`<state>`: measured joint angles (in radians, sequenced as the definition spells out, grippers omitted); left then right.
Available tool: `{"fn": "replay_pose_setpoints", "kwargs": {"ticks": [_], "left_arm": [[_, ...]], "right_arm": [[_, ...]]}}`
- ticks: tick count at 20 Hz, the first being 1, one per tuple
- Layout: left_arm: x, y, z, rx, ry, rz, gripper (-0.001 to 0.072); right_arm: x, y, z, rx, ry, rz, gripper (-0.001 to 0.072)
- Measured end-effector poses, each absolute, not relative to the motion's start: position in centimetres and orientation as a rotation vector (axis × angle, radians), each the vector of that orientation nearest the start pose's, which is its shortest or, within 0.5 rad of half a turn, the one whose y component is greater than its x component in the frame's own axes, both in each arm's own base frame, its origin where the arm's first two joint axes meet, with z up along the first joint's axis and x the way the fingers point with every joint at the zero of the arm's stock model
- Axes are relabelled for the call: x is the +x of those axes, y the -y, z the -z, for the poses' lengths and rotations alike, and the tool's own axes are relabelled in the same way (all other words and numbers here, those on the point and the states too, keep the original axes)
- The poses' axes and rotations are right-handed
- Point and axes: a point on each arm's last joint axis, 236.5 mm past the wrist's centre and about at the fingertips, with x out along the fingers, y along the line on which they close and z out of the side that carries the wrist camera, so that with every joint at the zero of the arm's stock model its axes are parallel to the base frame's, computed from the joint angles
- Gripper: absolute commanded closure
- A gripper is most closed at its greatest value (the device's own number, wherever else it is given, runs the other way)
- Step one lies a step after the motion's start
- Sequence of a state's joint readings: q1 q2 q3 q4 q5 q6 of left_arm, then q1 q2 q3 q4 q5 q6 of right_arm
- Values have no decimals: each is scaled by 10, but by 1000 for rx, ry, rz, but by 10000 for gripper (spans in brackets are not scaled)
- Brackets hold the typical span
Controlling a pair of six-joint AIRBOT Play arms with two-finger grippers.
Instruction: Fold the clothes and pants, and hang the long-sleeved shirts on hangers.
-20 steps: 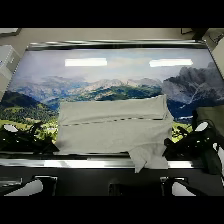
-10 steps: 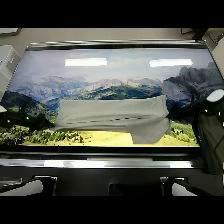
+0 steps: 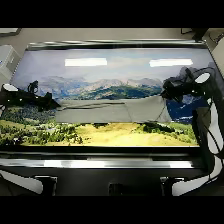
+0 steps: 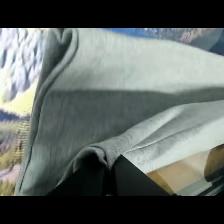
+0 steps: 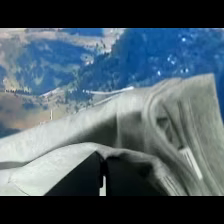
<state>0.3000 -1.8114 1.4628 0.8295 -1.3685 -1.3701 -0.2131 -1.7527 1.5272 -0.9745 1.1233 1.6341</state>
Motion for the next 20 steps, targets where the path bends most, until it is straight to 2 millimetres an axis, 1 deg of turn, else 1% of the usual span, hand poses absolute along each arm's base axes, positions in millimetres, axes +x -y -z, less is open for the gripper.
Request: {"fn": "replay_pose_setpoints", "kwargs": {"ticks": [1, 2, 3, 4, 5, 6, 7, 8, 9, 10, 11, 13, 14, 15, 17, 18, 20], "left_arm": [[449, 30, 64, -812, -1449, 342, 649], [453, 33, 71, -829, -1457, 343, 514], [456, 37, 76, -853, -1463, 349, 243], [459, 40, 78, -880, -1462, 355, 88], [463, 42, 77, -910, -1451, 365, 81], [467, 40, 73, -934, -1437, 373, 81], [470, 35, 66, -954, -1422, 380, 80], [472, 29, 58, -971, -1406, 387, 60], [473, 19, 48, -988, -1390, 392, 35], [473, 9, 37, -1002, -1372, 395, 35], [472, -2, 27, -1020, -1357, 388, 35], [468, -20, 7, -1032, -1327, 386, 36], [465, -24, -3, -1036, -1318, 389, 36], [461, -27, -12, -1032, -1314, 395, 36], [454, -25, -31, -1012, -1307, 415, 36], [451, -20, -42, -995, -1303, 429, 36], [447, -6, -61, -954, -1290, 462, 36]], "right_arm": [[505, -16, 41, 787, -1255, -65, 679], [506, -18, 49, 802, -1268, -65, 678], [505, -19, 56, 817, -1284, -65, 667], [505, -21, 59, 825, -1294, -67, 600], [505, -21, 60, 829, -1299, -71, 437], [505, -20, 57, 836, -1300, -76, 195], [506, -16, 51, 834, -1290, -81, 120], [508, -8, 44, 834, -1277, -81, 18], [506, 4, 35, 833, -1267, -80, -5], [501, 16, 30, 834, -1271, -74, -8], [492, 31, 30, 833, -1295, -58, -8], [467, 54, 40, 829, -1377, -28, -8], [455, 60, 48, 831, -1426, -16, -8], [444, 63, 58, 834, -1473, -12, -8], [433, 60, 75, 848, -1528, -25, -8], [431, 56, 83, 858, -1548, -40, -8], [430, 42, 91, 893, -1569, -92, -8]]}}
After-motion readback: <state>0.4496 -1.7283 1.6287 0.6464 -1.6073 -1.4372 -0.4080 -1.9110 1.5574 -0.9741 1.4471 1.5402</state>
